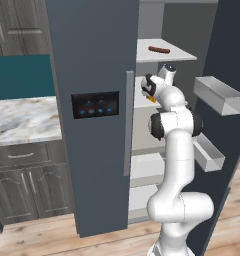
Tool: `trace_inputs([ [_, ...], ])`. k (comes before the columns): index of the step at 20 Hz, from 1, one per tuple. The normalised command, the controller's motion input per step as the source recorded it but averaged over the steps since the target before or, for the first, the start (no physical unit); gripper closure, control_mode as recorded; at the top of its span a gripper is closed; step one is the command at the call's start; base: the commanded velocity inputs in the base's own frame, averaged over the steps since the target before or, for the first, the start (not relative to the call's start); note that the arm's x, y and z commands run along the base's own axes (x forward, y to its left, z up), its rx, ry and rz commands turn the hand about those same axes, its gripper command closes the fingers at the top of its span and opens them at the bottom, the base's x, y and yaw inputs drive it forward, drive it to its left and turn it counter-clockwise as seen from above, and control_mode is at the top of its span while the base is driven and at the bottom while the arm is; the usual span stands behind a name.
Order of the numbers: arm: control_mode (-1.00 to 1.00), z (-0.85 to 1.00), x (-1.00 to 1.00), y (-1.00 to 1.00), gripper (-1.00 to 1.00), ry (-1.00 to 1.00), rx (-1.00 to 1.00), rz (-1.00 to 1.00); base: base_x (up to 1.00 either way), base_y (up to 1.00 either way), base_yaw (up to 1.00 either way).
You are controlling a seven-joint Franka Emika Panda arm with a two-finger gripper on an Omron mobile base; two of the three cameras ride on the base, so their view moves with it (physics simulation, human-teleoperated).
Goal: Retrieve the sausage and cheese from the fridge and place them on the cutting board on the counter.
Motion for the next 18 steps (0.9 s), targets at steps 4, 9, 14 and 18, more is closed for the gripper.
trace_inputs([
  [4, -1.0, -0.19, 0.15, -0.01, -1.0, 0.05, 0.0, 0.0, 0.0, 0.0, 0.0],
  [9, -1.0, -0.08, 0.26, -0.04, -1.0, 0.0, 0.0, 0.0, 0.0, 0.0, 0.0],
  [14, -1.0, -0.07, 0.25, -0.1, -1.0, 0.0, 0.0, 0.0, 0.0, 0.0, 0.0],
  [18, -1.0, -0.19, 0.2, 0.0, -1.0, 0.0, 0.0, 0.0, 0.0, 0.0, 0.0],
])
